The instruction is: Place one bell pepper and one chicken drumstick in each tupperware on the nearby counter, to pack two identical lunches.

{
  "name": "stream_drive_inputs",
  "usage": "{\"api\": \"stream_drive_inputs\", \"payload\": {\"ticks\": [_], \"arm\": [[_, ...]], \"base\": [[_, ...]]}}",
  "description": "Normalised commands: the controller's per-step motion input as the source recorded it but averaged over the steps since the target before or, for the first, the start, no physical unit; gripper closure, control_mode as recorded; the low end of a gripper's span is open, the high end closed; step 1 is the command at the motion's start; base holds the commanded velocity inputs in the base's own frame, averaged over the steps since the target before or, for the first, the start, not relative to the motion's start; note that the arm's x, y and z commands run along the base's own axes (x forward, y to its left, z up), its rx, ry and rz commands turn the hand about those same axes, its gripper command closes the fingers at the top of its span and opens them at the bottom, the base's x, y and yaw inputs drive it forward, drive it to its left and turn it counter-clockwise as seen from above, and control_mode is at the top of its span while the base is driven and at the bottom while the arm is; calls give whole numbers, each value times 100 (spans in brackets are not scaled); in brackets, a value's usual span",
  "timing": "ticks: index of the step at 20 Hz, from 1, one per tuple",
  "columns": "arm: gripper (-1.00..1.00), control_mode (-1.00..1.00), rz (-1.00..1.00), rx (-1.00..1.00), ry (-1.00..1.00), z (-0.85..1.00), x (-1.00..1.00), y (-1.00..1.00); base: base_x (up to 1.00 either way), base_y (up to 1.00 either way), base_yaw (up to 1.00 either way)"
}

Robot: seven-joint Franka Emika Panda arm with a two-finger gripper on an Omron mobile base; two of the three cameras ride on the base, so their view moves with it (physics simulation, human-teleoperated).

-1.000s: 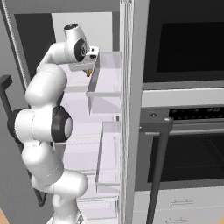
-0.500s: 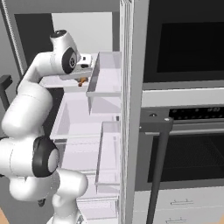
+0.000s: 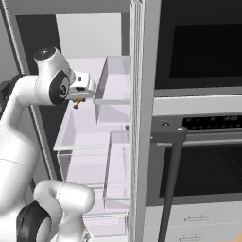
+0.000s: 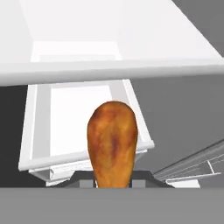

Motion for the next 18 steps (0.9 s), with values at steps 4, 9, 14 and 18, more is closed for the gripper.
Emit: {"api": "stream_drive_inputs", "payload": {"ticks": [4, 9, 14, 18], "arm": [[100, -100, 0, 0, -11, 0, -100, -4], [100, -100, 0, 0, -11, 0, -100, -1], [100, 100, 0, 0, 0, 0, 0, 0], [100, 100, 0, 0, 0, 0, 0, 0]], "base": [[0, 0, 0], [0, 0, 0], [-100, -14, 0], [-100, -65, 0]]}}
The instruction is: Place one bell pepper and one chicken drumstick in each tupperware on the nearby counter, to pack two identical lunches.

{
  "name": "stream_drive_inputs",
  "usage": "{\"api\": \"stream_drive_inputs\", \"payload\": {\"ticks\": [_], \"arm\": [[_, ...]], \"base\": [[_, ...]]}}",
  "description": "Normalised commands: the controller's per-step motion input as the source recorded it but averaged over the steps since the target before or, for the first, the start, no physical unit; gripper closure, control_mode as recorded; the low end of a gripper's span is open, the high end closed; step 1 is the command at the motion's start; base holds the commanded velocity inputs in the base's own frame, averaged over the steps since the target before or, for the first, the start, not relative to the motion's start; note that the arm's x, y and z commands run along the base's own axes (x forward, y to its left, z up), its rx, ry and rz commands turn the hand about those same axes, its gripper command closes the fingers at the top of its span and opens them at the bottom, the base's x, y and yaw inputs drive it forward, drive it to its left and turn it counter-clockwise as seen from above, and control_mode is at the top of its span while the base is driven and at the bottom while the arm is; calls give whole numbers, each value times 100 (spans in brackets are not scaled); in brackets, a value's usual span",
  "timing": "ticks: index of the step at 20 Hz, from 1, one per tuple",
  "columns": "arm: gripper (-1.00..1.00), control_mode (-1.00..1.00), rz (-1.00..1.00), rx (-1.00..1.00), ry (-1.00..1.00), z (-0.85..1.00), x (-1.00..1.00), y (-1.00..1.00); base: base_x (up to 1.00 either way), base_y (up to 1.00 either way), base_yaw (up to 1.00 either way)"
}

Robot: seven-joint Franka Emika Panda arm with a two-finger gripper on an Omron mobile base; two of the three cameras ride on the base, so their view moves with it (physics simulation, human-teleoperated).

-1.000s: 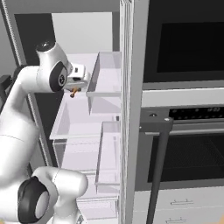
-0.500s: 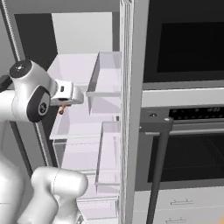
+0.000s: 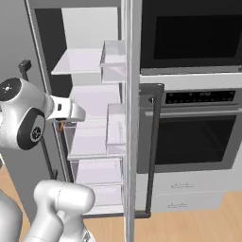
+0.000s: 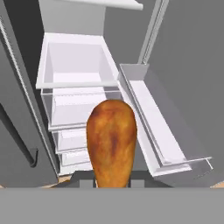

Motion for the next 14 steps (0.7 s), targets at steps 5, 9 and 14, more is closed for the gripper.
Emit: {"api": "stream_drive_inputs", "payload": {"ticks": [5, 9, 14], "arm": [[100, 100, 0, 0, 0, 0, 0, 0], [100, 100, 0, 0, 0, 0, 0, 0], [100, 100, 0, 0, 0, 0, 0, 0]], "base": [[-91, -100, -8], [-53, -100, -19], [-3, -100, -22]]}}
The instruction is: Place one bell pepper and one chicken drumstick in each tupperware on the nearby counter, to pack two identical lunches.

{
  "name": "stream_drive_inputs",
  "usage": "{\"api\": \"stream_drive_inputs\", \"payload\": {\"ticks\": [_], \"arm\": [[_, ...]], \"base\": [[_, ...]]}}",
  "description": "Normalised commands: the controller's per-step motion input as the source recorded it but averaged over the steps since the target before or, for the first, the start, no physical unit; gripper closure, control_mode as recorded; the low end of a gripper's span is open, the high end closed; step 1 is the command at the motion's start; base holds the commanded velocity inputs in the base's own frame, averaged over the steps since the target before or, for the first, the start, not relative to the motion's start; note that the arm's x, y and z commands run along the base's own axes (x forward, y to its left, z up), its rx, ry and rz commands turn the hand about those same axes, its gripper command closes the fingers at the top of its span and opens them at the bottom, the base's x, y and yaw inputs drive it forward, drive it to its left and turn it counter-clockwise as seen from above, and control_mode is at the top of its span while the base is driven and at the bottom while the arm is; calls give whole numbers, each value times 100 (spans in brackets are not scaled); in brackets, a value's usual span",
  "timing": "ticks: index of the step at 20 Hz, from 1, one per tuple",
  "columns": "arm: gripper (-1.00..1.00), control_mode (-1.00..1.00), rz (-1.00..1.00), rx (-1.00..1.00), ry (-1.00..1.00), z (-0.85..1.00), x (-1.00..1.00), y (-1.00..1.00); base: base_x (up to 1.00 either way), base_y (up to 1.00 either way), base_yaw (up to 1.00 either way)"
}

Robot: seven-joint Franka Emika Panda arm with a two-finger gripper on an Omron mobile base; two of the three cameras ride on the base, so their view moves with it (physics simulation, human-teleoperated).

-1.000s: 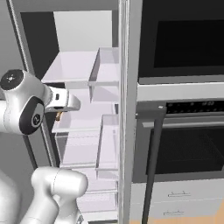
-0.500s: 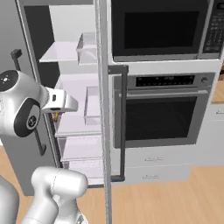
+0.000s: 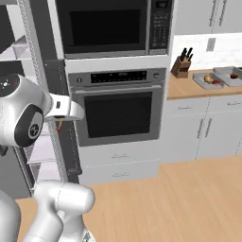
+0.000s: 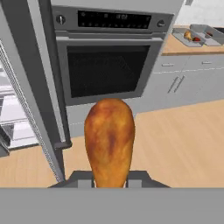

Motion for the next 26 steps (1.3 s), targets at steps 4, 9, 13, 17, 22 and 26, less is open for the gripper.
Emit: {"api": "stream_drive_inputs", "payload": {"ticks": [4, 9, 13, 17, 22, 26], "arm": [[100, 100, 0, 0, 0, 0, 0, 0], [100, 100, 0, 0, 0, 0, 0, 0], [100, 100, 0, 0, 0, 0, 0, 0], [100, 100, 0, 0, 0, 0, 0, 0], [100, 100, 0, 0, 0, 0, 0, 0], [100, 100, 0, 0, 0, 0, 0, 0]], "base": [[60, -100, -14], [100, -100, -3], [100, -100, 0], [100, -100, 0], [100, -100, 3], [100, -100, 5]]}}
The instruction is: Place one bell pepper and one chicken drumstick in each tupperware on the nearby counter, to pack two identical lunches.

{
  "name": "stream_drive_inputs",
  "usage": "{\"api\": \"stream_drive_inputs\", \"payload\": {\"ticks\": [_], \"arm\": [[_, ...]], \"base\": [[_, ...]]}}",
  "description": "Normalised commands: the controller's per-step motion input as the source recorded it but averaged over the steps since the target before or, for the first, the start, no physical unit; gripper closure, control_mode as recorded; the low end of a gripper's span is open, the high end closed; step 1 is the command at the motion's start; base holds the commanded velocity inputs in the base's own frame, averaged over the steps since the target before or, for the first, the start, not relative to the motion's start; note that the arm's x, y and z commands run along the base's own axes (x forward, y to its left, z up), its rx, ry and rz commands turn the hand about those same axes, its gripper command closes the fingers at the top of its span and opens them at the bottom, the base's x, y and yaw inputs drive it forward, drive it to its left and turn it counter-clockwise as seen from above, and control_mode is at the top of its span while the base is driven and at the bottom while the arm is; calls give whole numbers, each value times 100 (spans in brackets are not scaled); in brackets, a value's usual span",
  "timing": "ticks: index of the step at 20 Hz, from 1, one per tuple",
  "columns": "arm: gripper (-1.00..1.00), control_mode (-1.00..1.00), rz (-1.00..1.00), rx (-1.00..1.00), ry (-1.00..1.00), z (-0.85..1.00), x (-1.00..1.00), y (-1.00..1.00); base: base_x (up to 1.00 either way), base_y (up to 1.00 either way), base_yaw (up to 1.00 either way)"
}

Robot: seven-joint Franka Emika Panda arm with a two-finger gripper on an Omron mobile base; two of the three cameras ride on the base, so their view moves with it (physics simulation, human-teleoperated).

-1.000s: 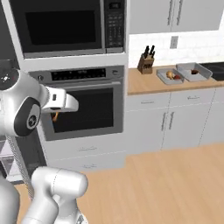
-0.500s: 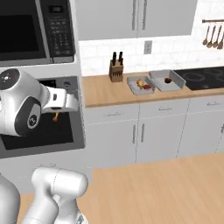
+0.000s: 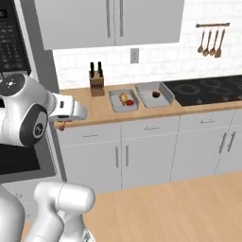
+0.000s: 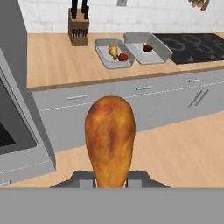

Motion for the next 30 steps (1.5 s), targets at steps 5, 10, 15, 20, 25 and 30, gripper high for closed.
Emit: {"api": "stream_drive_inputs", "payload": {"ticks": [5, 10, 15, 20, 25, 30], "arm": [[100, 100, 0, 0, 0, 0, 0, 0], [100, 100, 0, 0, 0, 0, 0, 0], [100, 100, 0, 0, 0, 0, 0, 0], [100, 100, 0, 0, 0, 0, 0, 0], [100, 100, 0, 0, 0, 0, 0, 0], [100, -100, 26, 4, 29, -73, 46, -34]], "base": [[100, -100, 11], [100, -100, 3], [100, -83, 8], [100, -36, 38], [98, -16, 44], [0, 0, 0]]}}
